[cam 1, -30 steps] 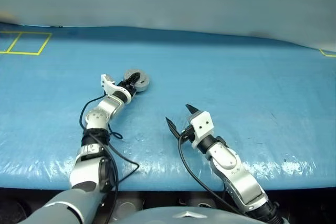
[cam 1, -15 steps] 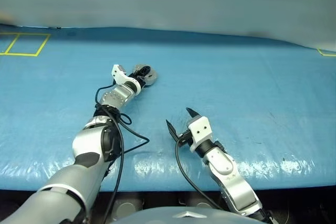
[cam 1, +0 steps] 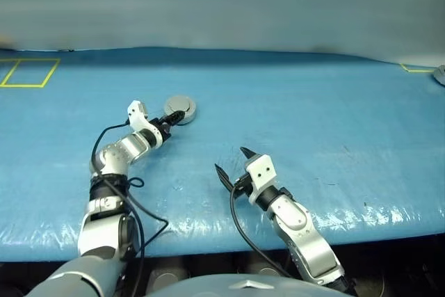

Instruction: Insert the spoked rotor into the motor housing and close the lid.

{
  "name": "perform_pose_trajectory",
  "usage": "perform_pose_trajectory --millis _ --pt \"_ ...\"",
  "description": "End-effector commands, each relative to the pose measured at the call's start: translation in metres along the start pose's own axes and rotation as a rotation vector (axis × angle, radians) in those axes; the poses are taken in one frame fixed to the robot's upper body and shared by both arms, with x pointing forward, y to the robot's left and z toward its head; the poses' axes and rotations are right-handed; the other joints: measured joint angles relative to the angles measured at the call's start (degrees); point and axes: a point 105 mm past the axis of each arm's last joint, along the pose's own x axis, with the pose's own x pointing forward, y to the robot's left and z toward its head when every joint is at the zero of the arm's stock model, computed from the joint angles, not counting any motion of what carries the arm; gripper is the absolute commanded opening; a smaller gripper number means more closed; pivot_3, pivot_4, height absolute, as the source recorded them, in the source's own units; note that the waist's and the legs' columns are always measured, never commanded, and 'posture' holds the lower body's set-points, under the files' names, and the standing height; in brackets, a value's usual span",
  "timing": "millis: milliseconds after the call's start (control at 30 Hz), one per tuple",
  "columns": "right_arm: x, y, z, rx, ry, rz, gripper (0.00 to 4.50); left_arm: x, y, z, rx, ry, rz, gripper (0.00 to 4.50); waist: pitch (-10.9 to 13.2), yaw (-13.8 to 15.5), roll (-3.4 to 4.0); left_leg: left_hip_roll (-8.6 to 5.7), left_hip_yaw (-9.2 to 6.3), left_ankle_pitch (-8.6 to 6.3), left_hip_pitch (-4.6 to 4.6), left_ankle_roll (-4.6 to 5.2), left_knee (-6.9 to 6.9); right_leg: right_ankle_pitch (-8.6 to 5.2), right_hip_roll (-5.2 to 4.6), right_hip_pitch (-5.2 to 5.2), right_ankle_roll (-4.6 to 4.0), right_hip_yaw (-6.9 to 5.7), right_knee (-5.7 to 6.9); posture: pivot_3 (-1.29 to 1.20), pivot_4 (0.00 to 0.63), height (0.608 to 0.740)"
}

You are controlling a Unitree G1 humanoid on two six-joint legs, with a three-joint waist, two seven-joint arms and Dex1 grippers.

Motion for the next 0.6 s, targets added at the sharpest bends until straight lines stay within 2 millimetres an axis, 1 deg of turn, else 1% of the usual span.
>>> perform_pose_trajectory --millis 33,100,167,233,333,400,433,467,533,600 --pt "0.001 -0.004 0.011 0.002 -0.036 0.011 4.50 -0.026 0.036 -0.051 0.194 0.164 0.144 4.46 -0.24 0.01 0.11 0.02 0.02 -0.03 0.08 -0.04 -0.01 -0.03 -0.10 0.00 -0.06 0.01 -0.01 0.00 0.150 0.740" --pt "0.000 -0.007 0.011 -0.006 -0.036 0.010 4.50 -0.041 0.026 -0.051 0.373 0.087 0.076 4.46 -0.37 0.05 0.27 0.08 0.10 -0.05 0.16 -0.10 -0.07 -0.08 -0.22 0.01 -0.26 0.06 0.03 0.00 0.150 0.740" --pt "-0.001 -0.010 0.011 -0.012 -0.040 0.000 4.50 -0.049 0.017 -0.050 0.486 0.017 0.029 4.46 -0.39 0.52 0.31 0.13 0.20 -0.05 0.14 -0.13 -0.15 -0.09 -0.32 -0.15 -0.43 0.15 0.06 0.00 0.150 0.740" --pt "-0.002 -0.014 0.012 -0.013 -0.046 -0.024 4.50 -0.058 0.005 -0.047 0.612 -0.083 -0.013 4.46 -0.38 1.17 0.32 0.13 0.16 -0.03 0.07 -0.19 -0.16 -0.11 -0.37 -0.22 -0.49 0.08 0.06 0.00 0.150 0.740" --pt "-0.007 -0.020 0.012 -0.014 -0.055 -0.054 4.50 -0.070 -0.015 -0.044 0.843 -0.221 -0.058 4.46 -0.33 1.83 0.30 0.14 0.16 -0.12 -0.22 -0.32 -0.19 -0.12 -0.45 -0.50 -0.58 0.06 0.05 0.00 0.150 0.740" --pt "-0.010 -0.023 0.011 -0.009 -0.059 -0.069 4.50 -0.075 -0.024 -0.048 0.956 -0.269 -0.093 4.46 -0.31 2.18 0.23 0.13 0.14 -0.09 -0.66 -0.24 -0.18 -0.09 -0.48 -0.89 -0.62 0.03 0.03 0.00 0.150 0.740" --pt "-0.011 -0.024 0.010 -0.007 -0.060 -0.072 4.50 -0.076 -0.026 -0.051 0.981 -0.288 -0.111 4.46 -0.30 2.35 0.23 0.12 0.10 0.00 -1.17 -0.10 -0.10 -0.06 -0.50 -1.29 -0.64 -0.05 0.04 0.00 0.150 0.740" --pt "-0.013 -0.024 0.009 -0.010 -0.057 -0.074 4.50 -0.077 -0.027 -0.053 0.999 -0.294 -0.117 4.46 -0.30 2.50 0.24 0.12 0.08 0.00 -1.35 -0.06 -0.07 -0.06 -0.51 -1.42 -0.64 -0.09 0.03 0.00 0.150 0.740" --pt "-0.014 -0.025 0.008 -0.019 -0.051 -0.077 4.50 -0.077 -0.027 -0.055 1.008 -0.306 -0.119 4.46 -0.29 2.57 0.25 0.11 0.05 -0.05 -1.47 0.02 -0.06 -0.06 -0.50 -1.40 -0.64 -0.14 -0.08 0.00 0.150 0.740" --pt "-0.017 -0.026 0.005 -0.026 -0.040 -0.085 4.50 -0.076 -0.029 -0.056 0.972 -0.330 -0.132 4.46 -0.28 2.53 0.27 0.11 0.05 -0.06 -1.72 0.08 -0.01 -0.05 -0.48 -1.41 -0.62 -0.16 -0.10 0.00 0.150 0.740"
